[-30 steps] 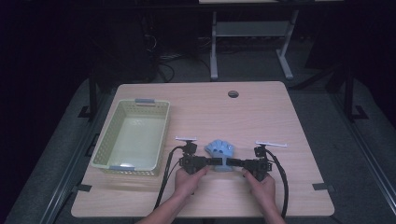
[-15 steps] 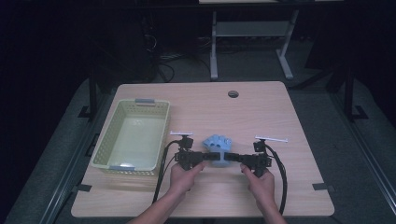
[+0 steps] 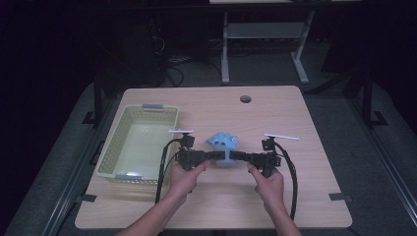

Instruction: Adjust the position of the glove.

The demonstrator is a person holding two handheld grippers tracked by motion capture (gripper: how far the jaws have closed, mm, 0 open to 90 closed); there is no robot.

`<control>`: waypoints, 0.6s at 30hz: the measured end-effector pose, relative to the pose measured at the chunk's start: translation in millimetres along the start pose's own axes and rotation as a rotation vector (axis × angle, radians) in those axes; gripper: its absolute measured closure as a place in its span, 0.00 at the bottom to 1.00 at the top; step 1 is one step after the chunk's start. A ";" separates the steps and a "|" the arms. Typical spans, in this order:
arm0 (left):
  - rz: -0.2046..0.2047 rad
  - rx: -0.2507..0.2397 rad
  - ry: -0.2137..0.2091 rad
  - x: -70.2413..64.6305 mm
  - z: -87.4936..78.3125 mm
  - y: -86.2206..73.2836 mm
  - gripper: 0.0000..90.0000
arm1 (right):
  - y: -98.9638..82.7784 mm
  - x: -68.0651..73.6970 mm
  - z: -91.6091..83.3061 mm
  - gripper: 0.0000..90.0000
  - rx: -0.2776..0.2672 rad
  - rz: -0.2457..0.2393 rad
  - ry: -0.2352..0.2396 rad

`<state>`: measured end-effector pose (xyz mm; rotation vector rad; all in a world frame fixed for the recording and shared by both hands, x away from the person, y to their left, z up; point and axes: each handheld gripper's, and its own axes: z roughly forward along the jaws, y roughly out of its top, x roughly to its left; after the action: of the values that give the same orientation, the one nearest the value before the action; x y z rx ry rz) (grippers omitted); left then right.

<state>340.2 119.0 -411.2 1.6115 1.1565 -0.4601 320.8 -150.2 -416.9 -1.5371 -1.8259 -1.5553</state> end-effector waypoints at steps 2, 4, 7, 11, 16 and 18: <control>-0.002 -0.007 -0.003 -0.7 -3.8 1.6 0.77 | 3.0 4.0 1.3 0.84 0.000 -0.009 -0.001; -0.001 -0.011 -0.004 -0.9 -8.0 3.4 0.77 | 5.5 7.6 2.9 0.84 0.000 -0.018 0.002; -0.001 -0.016 -0.003 -1.4 -12.8 5.7 0.77 | 8.4 12.2 6.4 0.84 0.005 -0.024 0.007; 0.009 -0.021 -0.009 -0.9 -20.4 9.6 0.77 | 12.3 19.3 10.2 0.84 0.007 -0.035 0.008; 0.012 -0.027 -0.009 -0.7 -27.5 11.9 0.77 | 15.3 23.9 14.3 0.84 0.007 -0.034 0.023; 0.004 -0.026 -0.006 -0.3 -31.1 12.9 0.77 | 16.4 26.7 16.8 0.84 0.007 -0.038 0.024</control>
<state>343.3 146.8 -392.5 1.5884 1.1498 -0.4450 330.7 -124.7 -394.1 -1.4823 -1.8562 -1.5759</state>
